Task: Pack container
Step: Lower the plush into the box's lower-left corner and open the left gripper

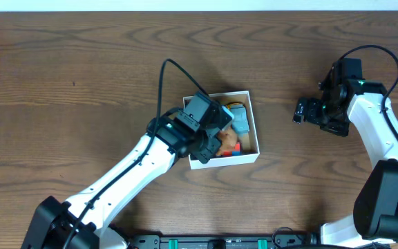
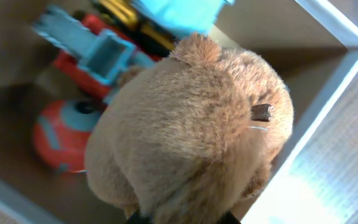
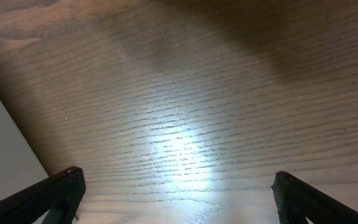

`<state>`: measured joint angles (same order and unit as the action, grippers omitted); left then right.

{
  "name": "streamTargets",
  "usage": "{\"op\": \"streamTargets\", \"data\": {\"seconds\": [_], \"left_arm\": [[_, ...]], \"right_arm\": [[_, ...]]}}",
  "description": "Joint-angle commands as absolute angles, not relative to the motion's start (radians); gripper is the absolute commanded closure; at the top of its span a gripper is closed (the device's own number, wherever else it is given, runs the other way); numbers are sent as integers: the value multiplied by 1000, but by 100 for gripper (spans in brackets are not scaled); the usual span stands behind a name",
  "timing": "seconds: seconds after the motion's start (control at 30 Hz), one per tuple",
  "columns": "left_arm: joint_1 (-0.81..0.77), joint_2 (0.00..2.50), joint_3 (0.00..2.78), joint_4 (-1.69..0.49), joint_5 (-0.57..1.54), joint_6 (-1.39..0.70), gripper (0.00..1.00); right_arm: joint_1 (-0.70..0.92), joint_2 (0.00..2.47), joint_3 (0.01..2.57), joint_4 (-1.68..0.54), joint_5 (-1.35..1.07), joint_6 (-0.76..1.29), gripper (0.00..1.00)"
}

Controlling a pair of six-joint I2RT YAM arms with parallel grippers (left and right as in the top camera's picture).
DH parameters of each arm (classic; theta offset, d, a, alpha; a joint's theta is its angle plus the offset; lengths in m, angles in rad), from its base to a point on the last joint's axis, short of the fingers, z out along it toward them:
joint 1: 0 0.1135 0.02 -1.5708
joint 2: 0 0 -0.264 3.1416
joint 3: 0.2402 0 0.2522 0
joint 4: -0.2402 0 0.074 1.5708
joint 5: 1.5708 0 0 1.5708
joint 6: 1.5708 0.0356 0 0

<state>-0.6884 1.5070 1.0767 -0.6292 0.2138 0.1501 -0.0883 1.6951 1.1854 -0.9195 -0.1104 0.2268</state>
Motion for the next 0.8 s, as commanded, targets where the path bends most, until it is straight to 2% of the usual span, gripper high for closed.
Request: {"op": "streamTargets", "data": {"seconds": [0.0,0.03,0.07,0.1,0.2,0.23,0.77], "left_arm": [[-717,1509,1079,-635,251,133,90],[-723,1509,1079,-638,251,133,84],[-729,1509,1079,-644,251,133,83],[-735,1509,1079,-653,251,133,74],[-741,1509,1079,-682,251,133,58],[-741,1509,1079,-692,251,133,55],[-735,1411,1148,-696,191,133,53]], "right_arm": [[-94,1704,1204,-920,-101,238,1],[-94,1704,1204,-920,-101,238,1],[-94,1704,1204,-920,-101,238,1],[-94,1704,1204,-920,-101,238,1],[-94,1704,1204,-920,-101,238,1],[-94,1704,1204,-920,-101,238,1],[-94,1704,1204,-920,-101,238,1]]}}
